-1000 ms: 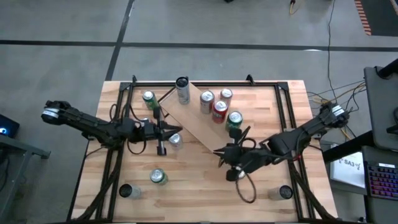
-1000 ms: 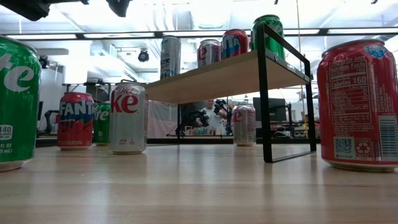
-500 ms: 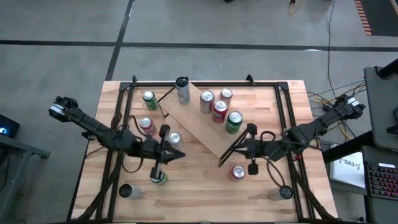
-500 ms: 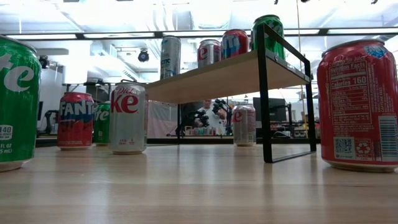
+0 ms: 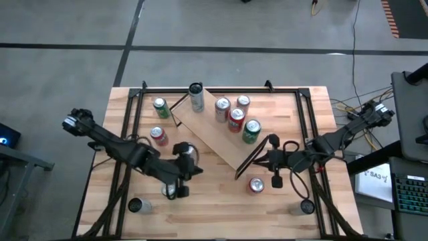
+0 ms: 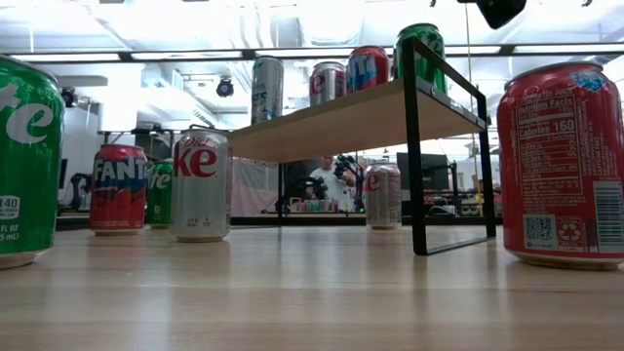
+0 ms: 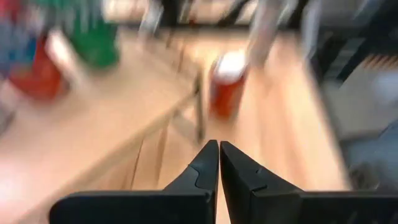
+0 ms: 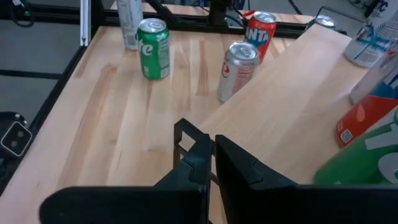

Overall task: Place canned beverage on shelf
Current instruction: Put the bottom green soda can on the shelf aligned with the other green soda

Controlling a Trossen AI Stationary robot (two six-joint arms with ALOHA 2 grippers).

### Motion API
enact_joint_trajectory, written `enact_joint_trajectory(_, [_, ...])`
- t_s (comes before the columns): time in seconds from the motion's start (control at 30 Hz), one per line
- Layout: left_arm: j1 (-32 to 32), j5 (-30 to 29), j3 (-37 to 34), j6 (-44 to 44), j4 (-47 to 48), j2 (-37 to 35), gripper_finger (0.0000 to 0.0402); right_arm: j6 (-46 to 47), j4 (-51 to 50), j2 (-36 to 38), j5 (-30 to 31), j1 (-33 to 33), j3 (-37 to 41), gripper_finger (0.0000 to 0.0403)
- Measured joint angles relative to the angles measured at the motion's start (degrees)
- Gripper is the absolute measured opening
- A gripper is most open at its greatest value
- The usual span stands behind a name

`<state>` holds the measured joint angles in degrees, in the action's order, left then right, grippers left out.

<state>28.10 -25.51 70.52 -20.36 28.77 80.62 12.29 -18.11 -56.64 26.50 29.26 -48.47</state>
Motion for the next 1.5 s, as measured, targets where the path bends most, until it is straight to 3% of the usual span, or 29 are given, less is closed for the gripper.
enact_joint_trajectory(0.17, [0.29,0.80,7.86,-12.57,25.55,5.21,0.0000,1.34,0.02,-0.59,0.02,0.00,0.00,0.0012])
enact_joint_trajectory(0.3, [1.49,1.88,11.31,-17.04,35.64,8.58,0.0000,4.11,-0.22,-0.68,-0.13,0.23,0.00,0.0012])
enact_joint_trajectory(0.67, [4.58,16.07,19.13,-22.65,41.31,13.91,0.0000,10.25,-1.86,-0.55,-3.01,2.88,-0.02,0.0012])
enact_joint_trajectory(1.03, [9.11,19.90,23.54,-30.43,49.64,15.84,0.0006,10.25,-1.97,-0.55,-3.01,3.13,-0.02,0.0012])
enact_joint_trajectory(1.27, [9.53,19.51,23.54,-30.38,49.77,15.95,0.0080,10.25,-1.86,-0.55,-2.99,3.13,-0.02,0.0012])
enact_joint_trajectory(1.5, [9.92,17.79,23.52,-31.35,50.12,17.80,0.0235,10.25,-1.75,-0.55,-2.99,3.13,-0.02,0.0012])
